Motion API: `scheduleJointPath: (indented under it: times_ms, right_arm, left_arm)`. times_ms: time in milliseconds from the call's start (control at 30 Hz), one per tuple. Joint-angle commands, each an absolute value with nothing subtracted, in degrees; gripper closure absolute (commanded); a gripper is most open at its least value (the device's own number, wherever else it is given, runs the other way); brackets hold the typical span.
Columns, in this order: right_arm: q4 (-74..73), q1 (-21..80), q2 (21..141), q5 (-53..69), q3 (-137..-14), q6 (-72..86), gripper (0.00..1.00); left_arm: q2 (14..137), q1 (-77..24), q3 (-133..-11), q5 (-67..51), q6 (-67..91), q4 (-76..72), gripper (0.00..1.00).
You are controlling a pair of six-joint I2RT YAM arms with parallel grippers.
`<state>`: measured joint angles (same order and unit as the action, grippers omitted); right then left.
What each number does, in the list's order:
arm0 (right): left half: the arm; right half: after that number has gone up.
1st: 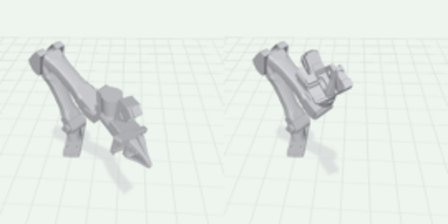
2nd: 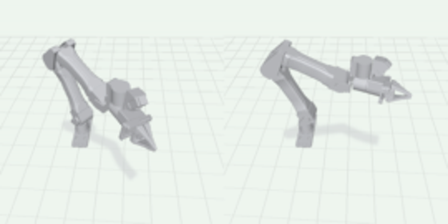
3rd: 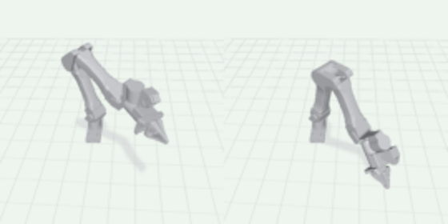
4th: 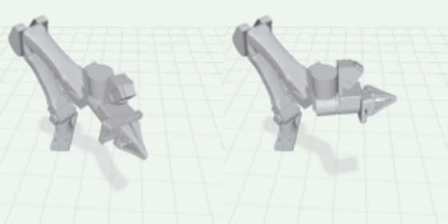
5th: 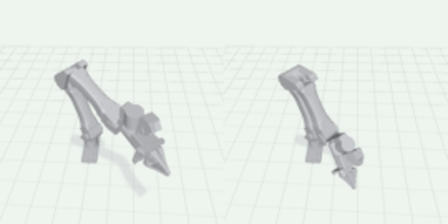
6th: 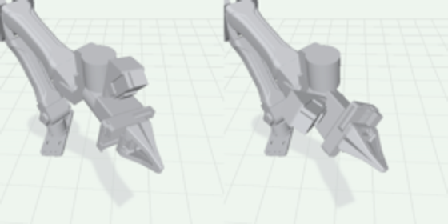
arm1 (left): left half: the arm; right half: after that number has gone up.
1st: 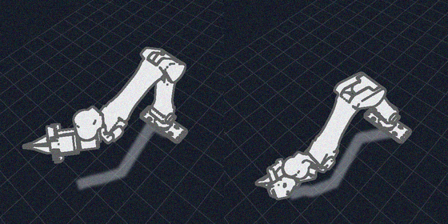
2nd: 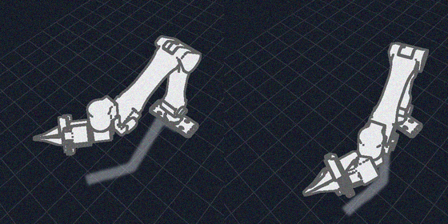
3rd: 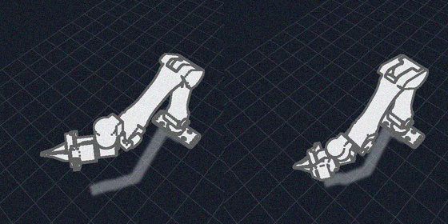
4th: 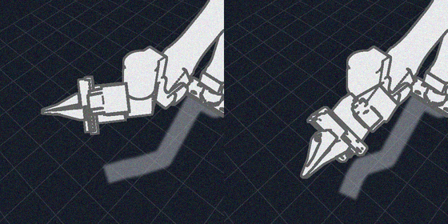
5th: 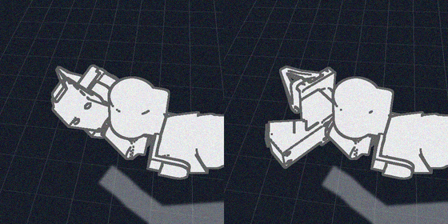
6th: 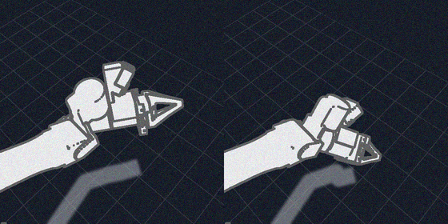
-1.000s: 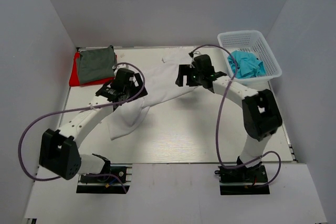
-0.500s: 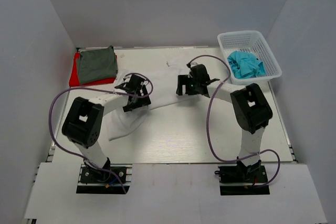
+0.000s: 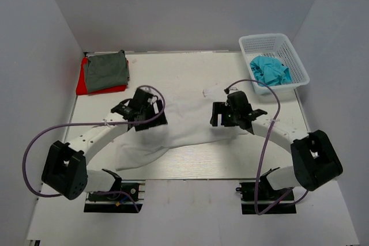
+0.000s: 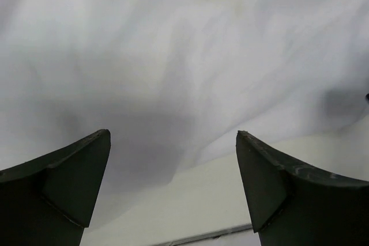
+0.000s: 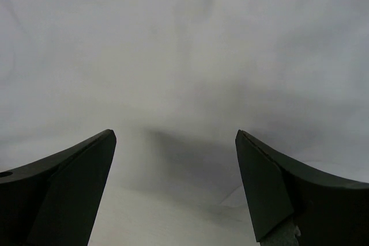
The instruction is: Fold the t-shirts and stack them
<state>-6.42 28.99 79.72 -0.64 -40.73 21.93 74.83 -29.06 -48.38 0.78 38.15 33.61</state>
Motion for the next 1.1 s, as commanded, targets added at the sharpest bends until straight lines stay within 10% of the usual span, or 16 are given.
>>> scheduleJointPath:
  times_ms: [0, 333, 700, 833, 1067]
  right_arm:
    - [-7.03, 28.3, 76.29, -11.47, -48.5, 20.48, 0.1]
    - [-11.86, 21.54, 87.97, -22.33, -62.83, 23.99, 0.1]
    - [-12.14, 16.0, 102.47, -16.88, -73.12, 19.61, 0.1]
    - [-7.3, 15.82, 108.1, -17.13, -76.97, 17.84, 0.1]
    - [-7.21, 15.73, 118.54, -17.23, -86.03, 19.16, 0.1]
  left_arm:
    - [74.78, -27.52, -56.94, 11.32, 38.93, 36.47, 0.0]
    - [106.41, -21.97, -83.55, 24.26, 42.19, 46.14, 0.05]
    - [115.84, -18.19, -83.96, 17.16, 41.75, 42.9, 0.56]
    - [114.61, -18.19, -78.76, 13.01, 38.85, 37.01, 0.98]
    - [111.64, -18.72, -75.95, 16.17, 37.79, 34.9, 1.0]
